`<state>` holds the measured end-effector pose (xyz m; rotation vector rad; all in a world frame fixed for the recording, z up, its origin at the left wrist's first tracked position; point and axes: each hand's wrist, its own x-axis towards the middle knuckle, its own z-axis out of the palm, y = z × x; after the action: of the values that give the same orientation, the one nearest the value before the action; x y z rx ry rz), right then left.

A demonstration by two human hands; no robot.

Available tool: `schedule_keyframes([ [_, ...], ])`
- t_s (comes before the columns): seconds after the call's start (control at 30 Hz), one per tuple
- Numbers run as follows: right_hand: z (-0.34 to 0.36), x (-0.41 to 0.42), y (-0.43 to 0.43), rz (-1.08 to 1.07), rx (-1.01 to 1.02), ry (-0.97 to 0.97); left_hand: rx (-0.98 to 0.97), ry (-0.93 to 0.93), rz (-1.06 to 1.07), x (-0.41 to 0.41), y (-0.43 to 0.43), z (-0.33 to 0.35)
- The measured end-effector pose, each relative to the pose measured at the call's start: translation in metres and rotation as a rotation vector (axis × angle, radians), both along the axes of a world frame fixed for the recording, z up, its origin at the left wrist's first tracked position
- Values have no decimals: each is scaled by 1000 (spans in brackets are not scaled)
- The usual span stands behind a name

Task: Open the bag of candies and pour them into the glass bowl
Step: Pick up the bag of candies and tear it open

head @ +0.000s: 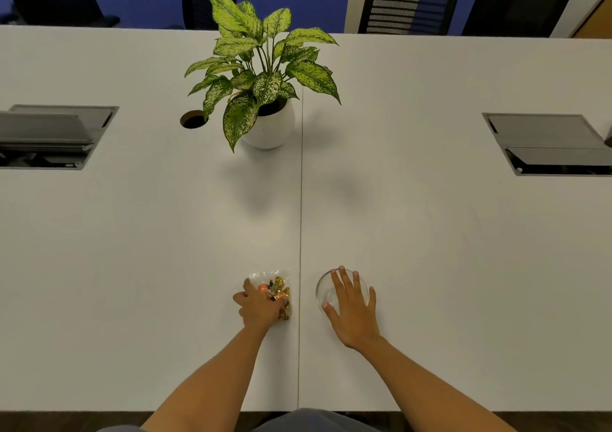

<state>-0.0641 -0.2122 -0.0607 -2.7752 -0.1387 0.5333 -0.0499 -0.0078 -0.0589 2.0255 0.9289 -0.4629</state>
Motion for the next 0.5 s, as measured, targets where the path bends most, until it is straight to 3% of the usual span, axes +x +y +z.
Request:
schedule_keyframes([
  [0.17,4,1,0,4,33,4,-227,10,173,3,10,-2],
  [0.4,19,13,5,-33,128,-24,-422,-83,98,1,18,14],
  [0.5,39,28,13,-100,289,-69,-491,-128,-17,6,17,30],
])
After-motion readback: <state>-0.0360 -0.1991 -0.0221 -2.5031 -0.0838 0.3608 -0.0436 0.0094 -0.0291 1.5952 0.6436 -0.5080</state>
